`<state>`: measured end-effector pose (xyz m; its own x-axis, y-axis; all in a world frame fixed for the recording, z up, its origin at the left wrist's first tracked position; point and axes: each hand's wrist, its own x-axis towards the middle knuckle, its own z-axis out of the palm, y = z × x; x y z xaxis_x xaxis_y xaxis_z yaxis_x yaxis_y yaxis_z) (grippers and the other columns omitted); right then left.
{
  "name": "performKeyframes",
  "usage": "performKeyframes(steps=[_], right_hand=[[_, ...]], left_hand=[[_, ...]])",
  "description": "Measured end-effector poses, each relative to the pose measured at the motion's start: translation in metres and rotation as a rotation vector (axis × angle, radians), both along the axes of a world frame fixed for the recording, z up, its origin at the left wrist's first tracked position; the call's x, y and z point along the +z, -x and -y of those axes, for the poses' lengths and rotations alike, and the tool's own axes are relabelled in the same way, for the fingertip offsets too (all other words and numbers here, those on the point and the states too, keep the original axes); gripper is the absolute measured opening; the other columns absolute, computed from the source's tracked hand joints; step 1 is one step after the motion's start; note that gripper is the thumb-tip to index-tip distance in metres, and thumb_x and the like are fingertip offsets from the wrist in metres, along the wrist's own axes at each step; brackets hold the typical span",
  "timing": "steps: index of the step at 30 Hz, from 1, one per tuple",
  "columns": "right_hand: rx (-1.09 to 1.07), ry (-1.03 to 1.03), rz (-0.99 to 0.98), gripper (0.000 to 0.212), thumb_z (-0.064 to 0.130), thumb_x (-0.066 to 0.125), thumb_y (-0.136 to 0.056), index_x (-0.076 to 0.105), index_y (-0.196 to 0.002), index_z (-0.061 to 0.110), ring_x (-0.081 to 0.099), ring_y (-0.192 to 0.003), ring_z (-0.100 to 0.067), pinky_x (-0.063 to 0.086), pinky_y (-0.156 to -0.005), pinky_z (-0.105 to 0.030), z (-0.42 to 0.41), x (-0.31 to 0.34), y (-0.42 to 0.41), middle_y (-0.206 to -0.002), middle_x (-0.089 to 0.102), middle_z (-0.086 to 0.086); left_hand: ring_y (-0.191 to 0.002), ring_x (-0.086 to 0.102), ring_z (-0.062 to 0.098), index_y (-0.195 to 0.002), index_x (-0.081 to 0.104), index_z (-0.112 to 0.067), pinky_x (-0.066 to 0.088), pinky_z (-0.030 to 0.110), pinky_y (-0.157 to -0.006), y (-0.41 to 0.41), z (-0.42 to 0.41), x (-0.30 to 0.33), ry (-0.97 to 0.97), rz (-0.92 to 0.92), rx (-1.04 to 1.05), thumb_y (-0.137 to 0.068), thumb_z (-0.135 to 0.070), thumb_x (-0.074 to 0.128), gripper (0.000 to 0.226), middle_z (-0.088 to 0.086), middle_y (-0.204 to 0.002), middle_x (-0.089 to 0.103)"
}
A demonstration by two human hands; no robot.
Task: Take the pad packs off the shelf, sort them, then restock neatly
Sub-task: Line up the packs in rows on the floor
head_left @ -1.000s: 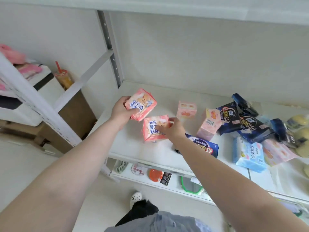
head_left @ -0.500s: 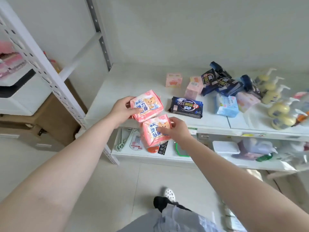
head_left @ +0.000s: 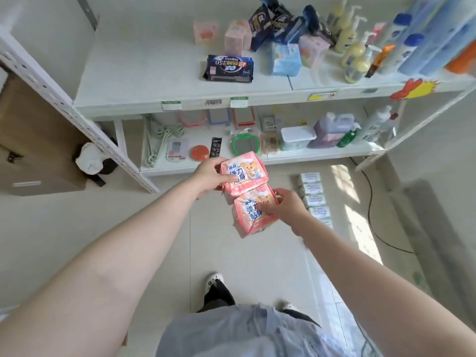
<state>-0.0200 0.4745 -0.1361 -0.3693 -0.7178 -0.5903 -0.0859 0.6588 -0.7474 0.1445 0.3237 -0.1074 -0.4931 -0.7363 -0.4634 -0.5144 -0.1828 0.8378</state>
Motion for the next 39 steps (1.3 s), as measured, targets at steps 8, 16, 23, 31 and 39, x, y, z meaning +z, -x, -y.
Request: performKeyframes(steps=[8,16,23,31,39], right_hand=[[-0.114,-0.109,-0.012,0.024,0.024,0.086,-0.068,0.066,-0.078,0.014,0.064,-0.065,-0.015,0.046,-0.056,-0.024,-0.173,-0.03,0.093,-0.073,0.069,0.001],[-0.189,-0.212,0.039,0.025,0.019,0.084,-0.072,0.067,-0.088,0.011,0.065,-0.062,-0.01,0.041,-0.043,-0.011,-0.303,-0.066,0.174,-0.079,0.071,0.001],[-0.28,-0.28,0.113,0.025,0.021,0.086,-0.069,0.067,-0.087,0.019,0.073,-0.075,-0.02,0.059,-0.073,-0.036,-0.332,-0.14,0.226,-0.082,0.075,0.0],[-0.39,-0.271,0.183,0.025,0.018,0.083,-0.074,0.063,-0.089,0.025,0.072,-0.069,-0.014,0.056,-0.06,-0.027,-0.361,-0.292,0.271,-0.08,0.073,0.004],[-0.517,-0.276,0.284,0.035,0.008,0.08,-0.074,0.067,-0.104,0.018,0.074,-0.077,-0.027,0.06,-0.07,-0.038,-0.391,-0.535,0.295,-0.088,0.076,-0.002]], left_hand=[[-0.079,0.062,0.018,-0.12,0.06,-0.012,0.054,0.034,-0.068,0.115,-0.147,-0.057,-0.219,0.015,-0.05,-0.077,0.0,0.075,0.047,0.005,-0.095,0.066],[-0.093,0.066,0.022,-0.11,0.067,-0.017,0.054,0.037,-0.082,0.21,-0.275,-0.126,-0.191,0.116,-0.122,-0.069,-0.011,0.083,0.044,0.004,-0.1,0.072],[-0.088,0.059,0.015,-0.119,0.062,-0.015,0.051,0.026,-0.07,0.276,-0.299,-0.193,-0.264,0.144,-0.171,-0.077,-0.006,0.077,0.046,0.0,-0.094,0.066],[-0.103,0.059,0.019,-0.127,0.058,-0.017,0.05,0.032,-0.089,0.338,-0.329,-0.35,-0.236,0.245,-0.222,-0.078,-0.005,0.075,0.053,0.005,-0.114,0.061],[-0.114,0.054,0.019,-0.133,0.044,-0.012,0.046,0.04,-0.1,0.377,-0.36,-0.589,-0.303,0.315,-0.103,-0.074,0.0,0.077,0.069,0.005,-0.132,0.054]])
